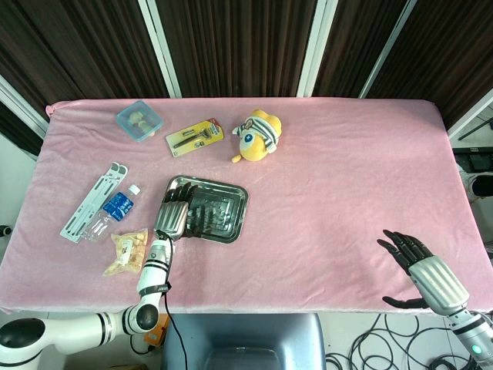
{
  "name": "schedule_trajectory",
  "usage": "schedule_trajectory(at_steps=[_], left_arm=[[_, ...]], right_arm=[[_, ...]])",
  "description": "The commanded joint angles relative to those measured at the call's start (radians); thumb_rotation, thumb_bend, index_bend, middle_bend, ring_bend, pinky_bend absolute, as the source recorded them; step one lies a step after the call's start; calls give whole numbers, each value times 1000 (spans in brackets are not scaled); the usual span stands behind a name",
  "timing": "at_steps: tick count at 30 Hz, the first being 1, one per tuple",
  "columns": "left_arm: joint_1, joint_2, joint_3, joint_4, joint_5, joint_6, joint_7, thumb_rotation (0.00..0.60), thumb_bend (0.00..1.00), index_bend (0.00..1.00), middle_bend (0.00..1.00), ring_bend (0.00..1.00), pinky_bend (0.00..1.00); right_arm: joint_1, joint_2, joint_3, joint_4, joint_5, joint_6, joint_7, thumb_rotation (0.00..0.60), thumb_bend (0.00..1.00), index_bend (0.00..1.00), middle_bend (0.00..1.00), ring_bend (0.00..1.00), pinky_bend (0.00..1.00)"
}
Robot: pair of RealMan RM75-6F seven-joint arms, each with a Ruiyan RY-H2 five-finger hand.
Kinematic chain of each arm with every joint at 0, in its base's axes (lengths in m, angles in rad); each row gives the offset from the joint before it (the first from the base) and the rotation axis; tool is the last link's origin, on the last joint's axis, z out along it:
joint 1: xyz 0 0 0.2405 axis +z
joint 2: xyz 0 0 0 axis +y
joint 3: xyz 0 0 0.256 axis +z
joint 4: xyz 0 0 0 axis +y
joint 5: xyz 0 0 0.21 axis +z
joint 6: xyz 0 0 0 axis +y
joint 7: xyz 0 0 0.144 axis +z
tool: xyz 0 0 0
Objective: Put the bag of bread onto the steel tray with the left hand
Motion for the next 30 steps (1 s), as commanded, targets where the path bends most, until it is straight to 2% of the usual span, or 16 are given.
schedule_trajectory(at_steps=[1,13,18,23,27,30], left_arm=[[2,4,2,-5,-1,5,-1,600,278,0,0,0,86],[35,55,25,-85,21,60,-2,600,278,0,0,0,108],[113,120,80,-216,45,159,7,600,277,0,0,0,140],[209,199,157,-339,79,256,6,600,277,0,0,0,159],[266,237,207,-380,88,290,1,600,278,0,0,0,165],[281,240,220,-367,89,281,-8,600,277,0,0,0,166]], right_arm=[[0,0,0,-1,1,-1,-2,600,112,0,0,0,221],[2,-2,1,-4,4,-7,-10,600,111,0,0,0,221],[0,-3,1,-2,2,-2,-9,600,112,0,0,0,221],[1,-4,-1,-3,-1,-5,-13,600,112,0,0,0,221],[2,-4,-1,-4,-1,-7,-14,600,111,0,0,0,221],[4,-5,-2,-5,-1,-12,-17,600,112,0,0,0,221]])
